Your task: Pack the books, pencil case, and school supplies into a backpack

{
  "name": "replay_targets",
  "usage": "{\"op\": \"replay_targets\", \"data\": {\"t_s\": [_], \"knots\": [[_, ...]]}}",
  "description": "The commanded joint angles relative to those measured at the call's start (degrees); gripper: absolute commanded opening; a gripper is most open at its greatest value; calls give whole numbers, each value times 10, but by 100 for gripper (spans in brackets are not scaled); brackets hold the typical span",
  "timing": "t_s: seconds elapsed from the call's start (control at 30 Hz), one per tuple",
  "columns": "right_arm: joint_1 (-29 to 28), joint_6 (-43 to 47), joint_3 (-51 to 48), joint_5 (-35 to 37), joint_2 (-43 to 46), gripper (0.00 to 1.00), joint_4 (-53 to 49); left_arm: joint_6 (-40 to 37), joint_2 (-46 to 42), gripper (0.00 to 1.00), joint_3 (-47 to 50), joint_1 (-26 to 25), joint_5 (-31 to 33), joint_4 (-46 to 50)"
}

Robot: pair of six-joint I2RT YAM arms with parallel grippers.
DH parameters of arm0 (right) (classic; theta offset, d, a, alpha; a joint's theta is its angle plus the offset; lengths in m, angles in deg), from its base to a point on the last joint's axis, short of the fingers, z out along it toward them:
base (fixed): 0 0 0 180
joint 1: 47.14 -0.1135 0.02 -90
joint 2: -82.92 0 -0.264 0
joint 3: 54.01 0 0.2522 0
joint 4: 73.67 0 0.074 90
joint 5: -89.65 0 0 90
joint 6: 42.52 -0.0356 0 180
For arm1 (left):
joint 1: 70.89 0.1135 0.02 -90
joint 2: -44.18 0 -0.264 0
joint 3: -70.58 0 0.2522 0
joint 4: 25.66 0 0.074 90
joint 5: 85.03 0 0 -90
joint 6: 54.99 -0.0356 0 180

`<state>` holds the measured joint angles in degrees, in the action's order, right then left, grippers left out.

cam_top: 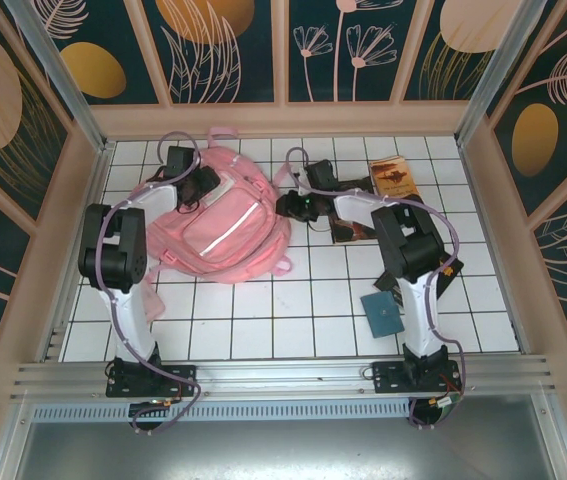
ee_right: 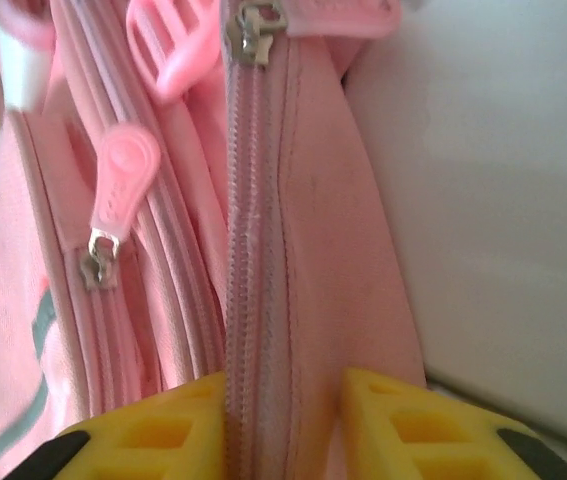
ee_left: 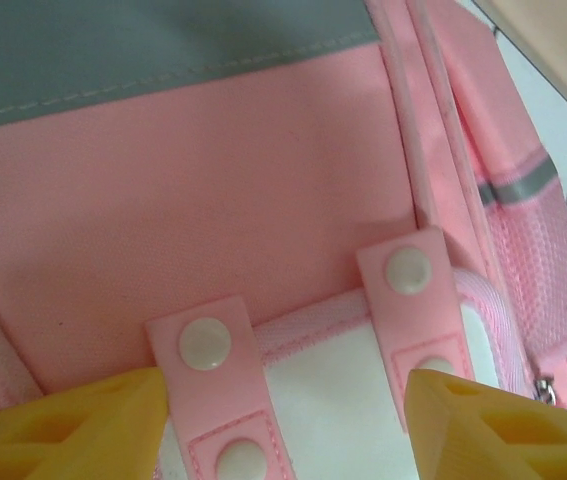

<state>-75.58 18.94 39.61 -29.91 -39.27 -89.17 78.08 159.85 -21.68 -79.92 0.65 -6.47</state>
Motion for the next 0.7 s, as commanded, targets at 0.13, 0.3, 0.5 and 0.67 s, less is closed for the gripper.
{"op": "replay_targets", "data": {"t_s": [0.13, 0.3, 0.5, 0.67], "knots": [[-64, -85, -190, -67, 141, 30, 61, -20, 74, 65, -56, -44, -120, 1], [-51, -105, -261, 22, 245, 48, 57, -58, 59, 72, -96, -61, -131, 39], [35, -22, -269, 61, 310, 65, 6, -118, -43, 80, -105, -75, -22, 152], [80, 7, -253, 53, 298, 68, 0, -141, -89, 78, -84, -148, 121, 267]]}}
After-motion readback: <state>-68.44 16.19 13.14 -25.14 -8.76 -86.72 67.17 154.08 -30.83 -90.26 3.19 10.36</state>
